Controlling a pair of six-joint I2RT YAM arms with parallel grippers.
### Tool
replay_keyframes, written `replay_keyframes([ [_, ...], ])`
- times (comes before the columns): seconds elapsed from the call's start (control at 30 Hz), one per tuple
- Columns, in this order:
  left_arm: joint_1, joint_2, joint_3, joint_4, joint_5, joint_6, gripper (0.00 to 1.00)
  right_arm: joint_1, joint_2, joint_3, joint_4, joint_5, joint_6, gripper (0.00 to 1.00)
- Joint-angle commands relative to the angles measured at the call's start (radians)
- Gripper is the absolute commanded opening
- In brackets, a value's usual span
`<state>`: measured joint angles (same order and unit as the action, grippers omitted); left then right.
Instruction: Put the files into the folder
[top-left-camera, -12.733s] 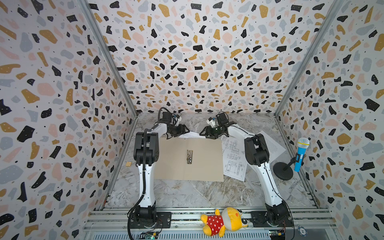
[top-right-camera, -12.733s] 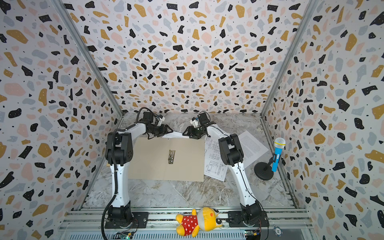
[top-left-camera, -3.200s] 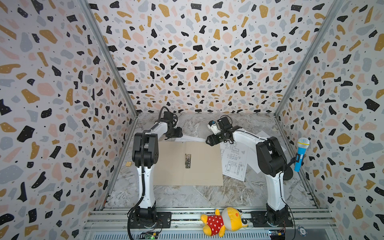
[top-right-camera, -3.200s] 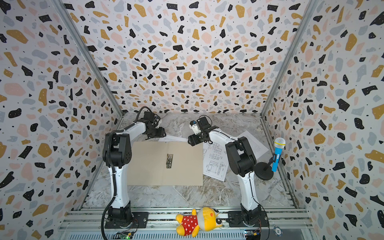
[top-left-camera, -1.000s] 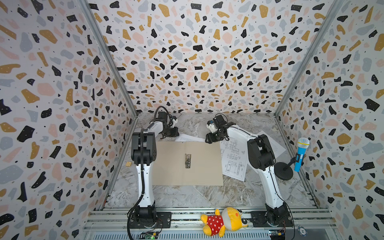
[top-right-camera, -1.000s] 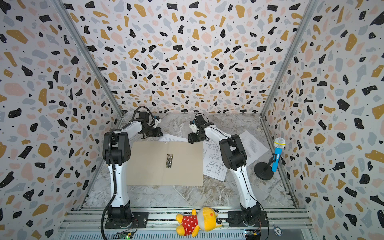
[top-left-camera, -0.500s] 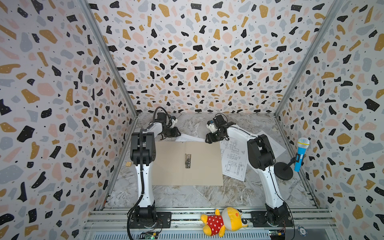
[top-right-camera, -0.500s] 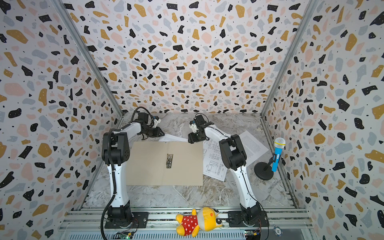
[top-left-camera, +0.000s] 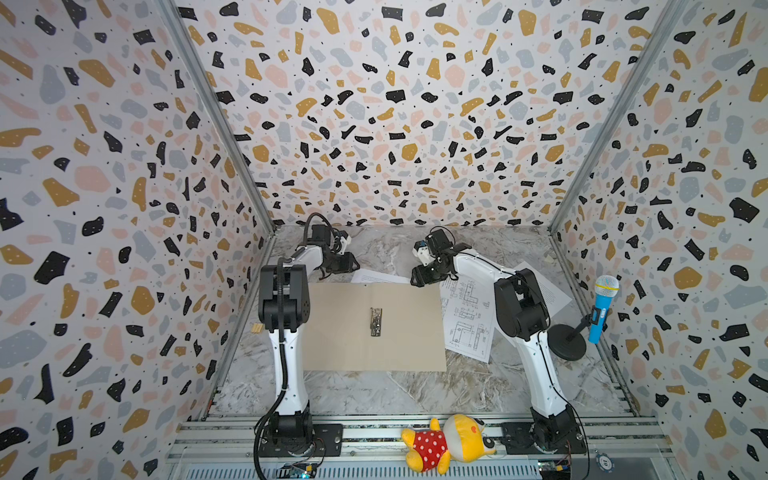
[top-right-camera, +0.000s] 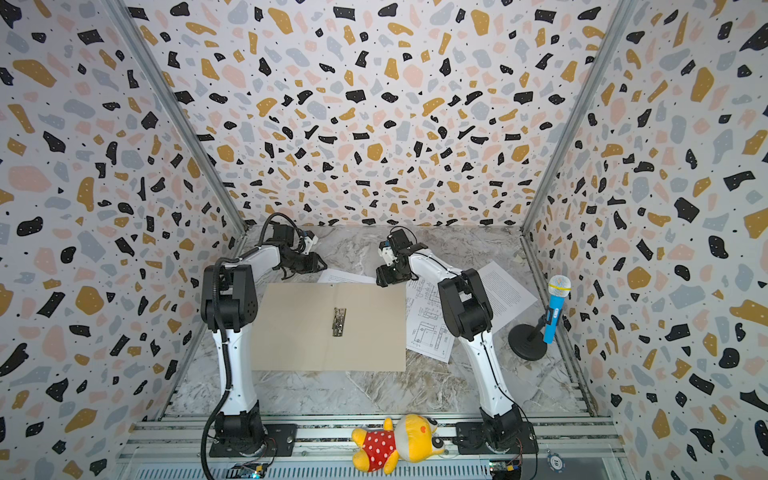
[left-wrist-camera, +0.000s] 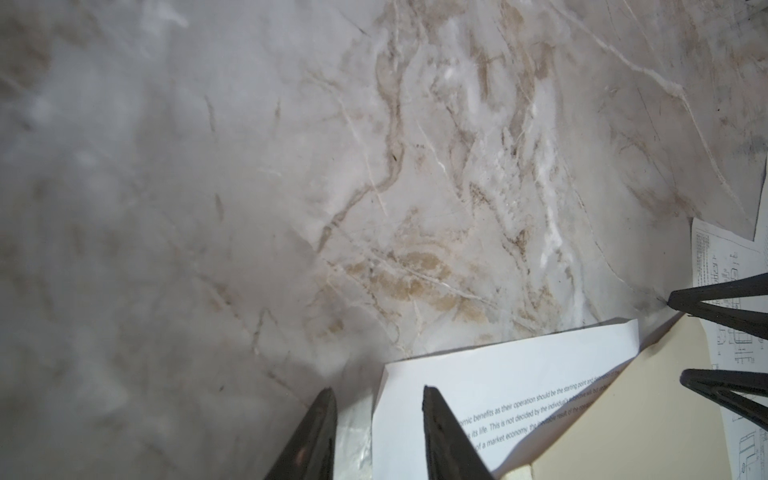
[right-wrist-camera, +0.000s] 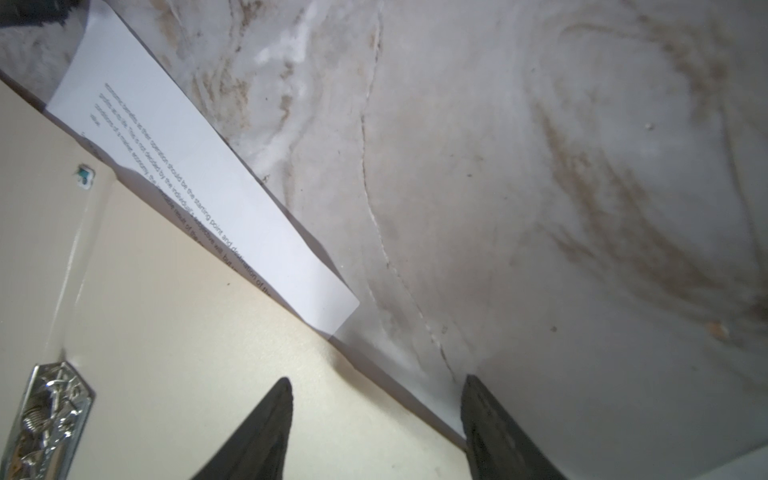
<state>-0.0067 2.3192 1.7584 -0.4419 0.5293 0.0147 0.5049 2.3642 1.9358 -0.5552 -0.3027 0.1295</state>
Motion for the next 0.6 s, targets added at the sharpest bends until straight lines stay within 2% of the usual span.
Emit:
replay_keyframes([
  [0.0,0.001,-0.001,0.006,-0.041,-0.018,0.021,0.37,-0.003,0.018,0.033,-0.046,0.007,-0.008,0.66],
  [0.57,-0.036,0.040,0.030,-0.066,0.020,0.052,0.34,-0.003,0.043,0.080,-0.100,0.057,-0.027,0.63],
])
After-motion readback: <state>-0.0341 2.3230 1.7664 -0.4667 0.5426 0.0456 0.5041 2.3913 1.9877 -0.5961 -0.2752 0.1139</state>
